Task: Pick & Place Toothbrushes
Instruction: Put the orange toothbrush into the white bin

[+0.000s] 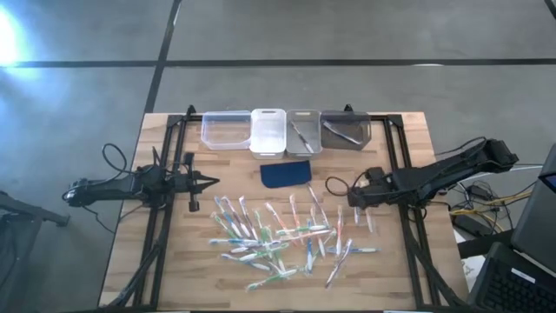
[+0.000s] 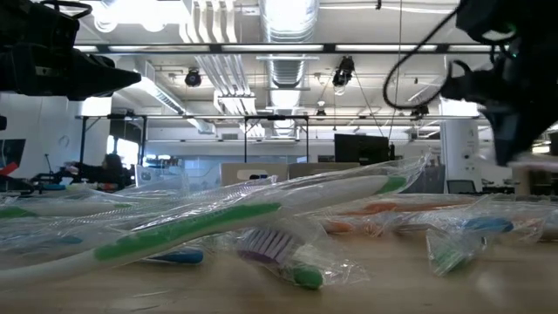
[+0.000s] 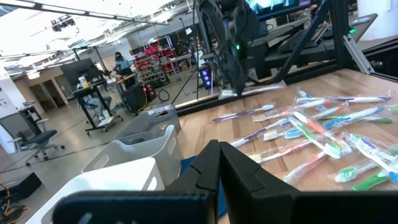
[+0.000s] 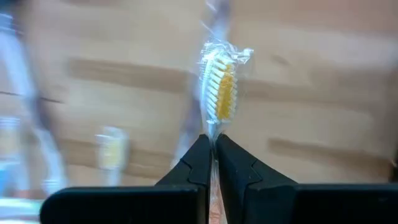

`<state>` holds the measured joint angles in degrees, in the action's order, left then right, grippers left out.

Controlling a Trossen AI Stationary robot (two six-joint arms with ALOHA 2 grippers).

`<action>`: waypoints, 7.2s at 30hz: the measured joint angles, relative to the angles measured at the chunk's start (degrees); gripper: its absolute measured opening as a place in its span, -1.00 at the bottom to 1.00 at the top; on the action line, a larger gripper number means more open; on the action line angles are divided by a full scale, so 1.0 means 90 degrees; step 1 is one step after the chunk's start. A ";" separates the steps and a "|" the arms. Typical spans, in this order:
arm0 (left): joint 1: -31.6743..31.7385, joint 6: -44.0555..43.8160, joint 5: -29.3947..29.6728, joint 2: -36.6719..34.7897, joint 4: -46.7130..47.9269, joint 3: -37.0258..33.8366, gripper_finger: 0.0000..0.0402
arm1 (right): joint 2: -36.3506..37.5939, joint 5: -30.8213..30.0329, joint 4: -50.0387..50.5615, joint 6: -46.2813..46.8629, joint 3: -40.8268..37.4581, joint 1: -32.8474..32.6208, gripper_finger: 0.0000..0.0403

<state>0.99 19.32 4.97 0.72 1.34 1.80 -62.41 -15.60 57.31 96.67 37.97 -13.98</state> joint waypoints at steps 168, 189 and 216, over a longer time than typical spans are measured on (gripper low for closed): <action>-0.0003 -0.0997 -0.1450 0.7149 -0.4437 0.3665 -0.71 | -0.3424 -0.1144 -0.8837 -1.2170 0.4177 0.0114 -0.76; 0.0085 -0.1604 0.0167 0.7147 -0.3654 0.3913 -0.72 | -0.1927 -0.3699 -0.0775 -0.7467 0.4105 0.0112 -0.13; 0.2260 -0.3493 0.1035 0.9754 0.3026 0.8451 -0.72 | -0.1347 -0.4493 0.3383 -0.3359 0.3099 0.0114 -0.58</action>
<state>21.33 -12.12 14.29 88.51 28.58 77.86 -74.54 -56.03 87.75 66.43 65.87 -12.95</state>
